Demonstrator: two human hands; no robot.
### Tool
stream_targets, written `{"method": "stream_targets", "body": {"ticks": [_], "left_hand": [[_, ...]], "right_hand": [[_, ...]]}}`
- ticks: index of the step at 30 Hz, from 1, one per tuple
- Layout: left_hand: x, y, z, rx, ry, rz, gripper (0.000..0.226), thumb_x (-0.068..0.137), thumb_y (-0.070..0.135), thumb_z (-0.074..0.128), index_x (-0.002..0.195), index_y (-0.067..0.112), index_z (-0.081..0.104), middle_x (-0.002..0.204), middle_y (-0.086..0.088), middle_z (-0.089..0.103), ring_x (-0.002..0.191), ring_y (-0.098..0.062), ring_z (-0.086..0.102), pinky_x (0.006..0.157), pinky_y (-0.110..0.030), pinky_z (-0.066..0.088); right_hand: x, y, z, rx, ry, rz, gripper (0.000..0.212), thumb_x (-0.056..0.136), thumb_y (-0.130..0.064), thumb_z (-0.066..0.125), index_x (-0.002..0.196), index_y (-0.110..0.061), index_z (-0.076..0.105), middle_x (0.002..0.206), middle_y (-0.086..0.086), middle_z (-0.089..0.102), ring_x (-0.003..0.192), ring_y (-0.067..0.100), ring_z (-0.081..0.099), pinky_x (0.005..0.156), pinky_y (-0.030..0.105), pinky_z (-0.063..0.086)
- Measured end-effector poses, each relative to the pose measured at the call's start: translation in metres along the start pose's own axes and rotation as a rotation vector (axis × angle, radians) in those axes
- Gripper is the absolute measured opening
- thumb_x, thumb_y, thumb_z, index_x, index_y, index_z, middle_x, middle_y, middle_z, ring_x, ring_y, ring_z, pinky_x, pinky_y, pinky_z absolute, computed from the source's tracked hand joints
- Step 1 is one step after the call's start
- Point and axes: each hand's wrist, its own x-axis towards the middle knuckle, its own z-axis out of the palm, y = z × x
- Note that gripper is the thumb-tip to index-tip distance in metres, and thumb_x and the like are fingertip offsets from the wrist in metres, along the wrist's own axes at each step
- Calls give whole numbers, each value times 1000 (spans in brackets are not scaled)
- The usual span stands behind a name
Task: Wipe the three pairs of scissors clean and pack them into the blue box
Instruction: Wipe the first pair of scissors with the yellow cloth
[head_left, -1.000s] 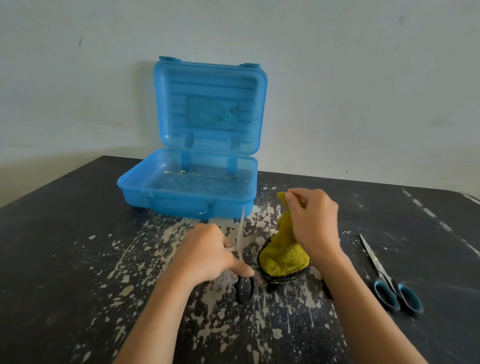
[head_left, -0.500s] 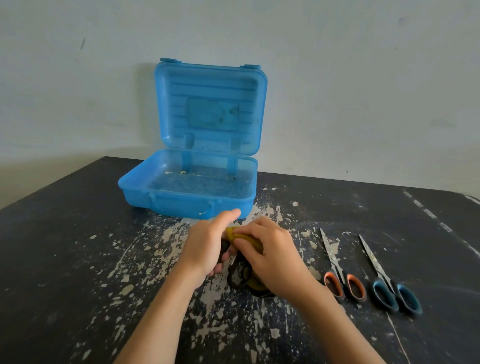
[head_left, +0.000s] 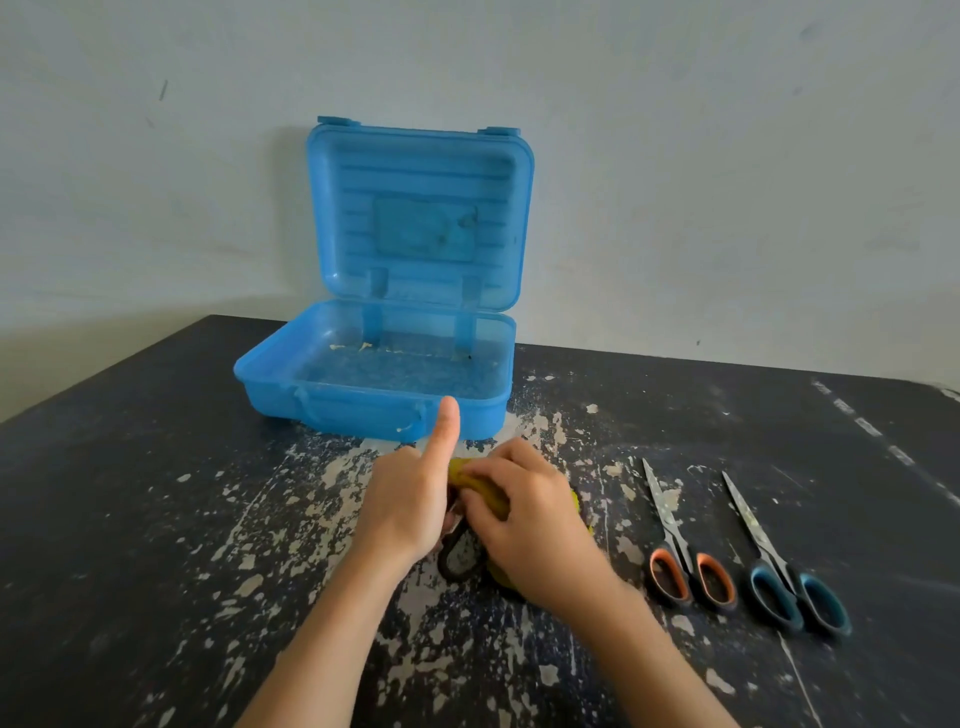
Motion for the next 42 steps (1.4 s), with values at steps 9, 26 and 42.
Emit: {"method": "stream_targets", "body": {"ticks": [9,26,42], "left_hand": [[-8,10,4,154,71,36,75,69,77,8,46,9,30,50,-9,39,53,-22,40,57,-35,32],[-1,0,0,101,100,93,88,79,78,30,45,-3,32,42,-7,36,46,-22,38,56,-43,35],[-7,5,-3,245,-132,369,79,76,75,21,35,8,36,36,-2,32,37,-13,32,57,-32,37]], "right_hand": [[1,5,-26,96,-191,69,17,75,-11,63,86,-18,73,85,-3,60,73,5,52,64,9,38],[-3,5,-14,129,-132,70,17,71,-15,65,85,-20,74,82,-3,61,73,7,54,65,14,43],[3,34,-8,-162,328,-25,14,81,-4,62,92,-2,70,81,7,51,63,12,47,66,3,37]]}}
